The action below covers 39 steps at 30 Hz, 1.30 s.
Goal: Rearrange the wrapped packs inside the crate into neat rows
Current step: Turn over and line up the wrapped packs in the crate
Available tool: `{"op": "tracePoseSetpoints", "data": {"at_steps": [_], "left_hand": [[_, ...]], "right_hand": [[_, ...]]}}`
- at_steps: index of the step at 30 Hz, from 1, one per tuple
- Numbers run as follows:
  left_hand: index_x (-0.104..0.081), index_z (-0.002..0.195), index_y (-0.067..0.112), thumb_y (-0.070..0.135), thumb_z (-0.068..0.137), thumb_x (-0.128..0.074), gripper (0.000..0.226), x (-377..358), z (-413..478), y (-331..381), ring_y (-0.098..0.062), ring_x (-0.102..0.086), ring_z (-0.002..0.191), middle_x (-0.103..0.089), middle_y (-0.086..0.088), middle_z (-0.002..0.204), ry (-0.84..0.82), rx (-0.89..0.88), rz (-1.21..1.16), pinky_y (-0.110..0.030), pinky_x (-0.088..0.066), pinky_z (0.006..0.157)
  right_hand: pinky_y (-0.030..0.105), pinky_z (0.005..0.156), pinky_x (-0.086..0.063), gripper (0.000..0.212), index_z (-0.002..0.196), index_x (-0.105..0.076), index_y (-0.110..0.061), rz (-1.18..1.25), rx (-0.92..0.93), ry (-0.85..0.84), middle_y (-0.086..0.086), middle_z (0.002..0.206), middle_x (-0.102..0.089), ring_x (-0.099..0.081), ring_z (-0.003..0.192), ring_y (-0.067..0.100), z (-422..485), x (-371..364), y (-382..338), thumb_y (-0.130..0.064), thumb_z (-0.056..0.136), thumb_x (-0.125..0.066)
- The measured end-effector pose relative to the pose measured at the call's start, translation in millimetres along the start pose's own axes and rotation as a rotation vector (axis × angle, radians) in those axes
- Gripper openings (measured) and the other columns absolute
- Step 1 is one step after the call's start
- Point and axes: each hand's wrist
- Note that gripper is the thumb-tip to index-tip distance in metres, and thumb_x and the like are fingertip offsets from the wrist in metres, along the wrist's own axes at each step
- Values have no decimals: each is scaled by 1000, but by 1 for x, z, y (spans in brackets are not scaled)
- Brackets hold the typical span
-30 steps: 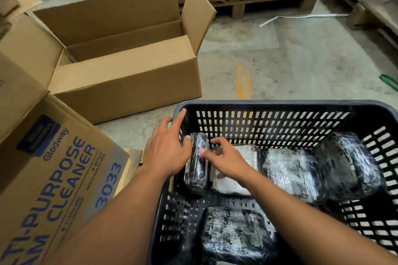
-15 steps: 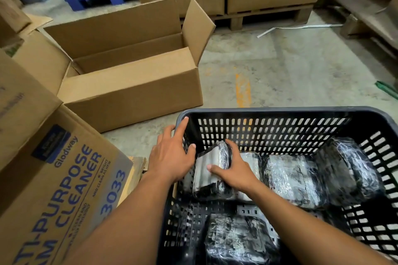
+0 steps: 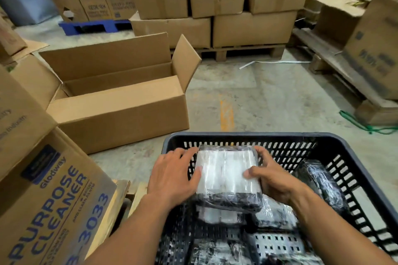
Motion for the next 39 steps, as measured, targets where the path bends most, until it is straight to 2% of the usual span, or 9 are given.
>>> {"op": "tracePoseSetpoints", "data": {"at_steps": [3,7,10,12,15,21,25,29,39], "left_hand": [[-29,156,44,62,93,-54,70,5,-1,20,-26,-51,135,-51,4,151,-170,231,-578,-44,-40,112],[-46,151,36,29,91,-77,68,24,5,16,-22,-67,118,-64,0,140,-265,371,-1038,-43,-51,107],[-59,136,46,22,86,-82,60,42,9,5,-21,-70,113,-69,4,130,-336,362,-1070,-38,-54,103],[-65,129,44,21,83,-85,56,43,8,6,-18,-73,108,-71,5,129,-355,347,-1087,-31,-57,97],[-62,140,31,29,81,-86,63,33,6,15,-17,-70,112,-68,1,131,-229,319,-977,-30,-55,96],[-44,151,39,49,94,-63,60,28,14,-2,-19,-42,138,-54,8,146,196,296,-400,-44,-42,109],[-18,160,41,51,93,-60,80,10,1,-28,-28,-34,143,-39,-2,158,-2,347,-206,-50,-39,112],[9,158,48,50,92,-63,97,-9,-4,-36,-31,-39,140,-34,-7,158,-76,344,-186,-48,-45,104],[19,152,52,53,87,-64,105,-18,-1,-39,-31,-54,121,-40,-5,145,-47,321,-146,-43,-50,85]], "right_hand": [[37,63,-64,108,132,-45,-40,124,67,-42,14,121,-51,-75,94,34,-3,-1,-9,11,48,-88],[66,101,-48,83,122,-55,-27,172,68,-83,19,127,-61,-67,109,39,-6,-9,-12,-4,53,-95],[39,69,-56,43,82,-60,-15,27,79,-116,9,92,-69,-68,77,22,-6,-15,-19,-19,58,-96],[37,61,-60,43,89,-61,-13,-58,57,-120,12,96,-76,-74,79,29,-5,-24,-20,-16,63,-95],[47,66,-64,70,118,-58,-23,-98,-9,-83,21,108,-79,-76,89,46,-5,-34,-11,-13,61,-97],[41,79,-61,79,127,-50,-27,-15,29,237,15,111,-72,-75,95,31,0,-27,34,-19,62,-95],[61,107,-48,85,147,-28,-26,-113,-65,283,21,137,-56,-67,112,36,0,-29,68,-11,83,-82],[55,123,-19,122,161,7,-28,-236,-107,199,19,171,-10,-24,153,40,8,-34,82,-11,82,-84],[59,123,-23,125,162,0,-25,-330,-38,167,14,171,-15,-23,154,39,35,-72,97,-27,75,-90]]}}
Point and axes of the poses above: each hand's wrist, its own z-axis towards the middle knuckle, its own x-axis out of the back of the hand, y = z × x
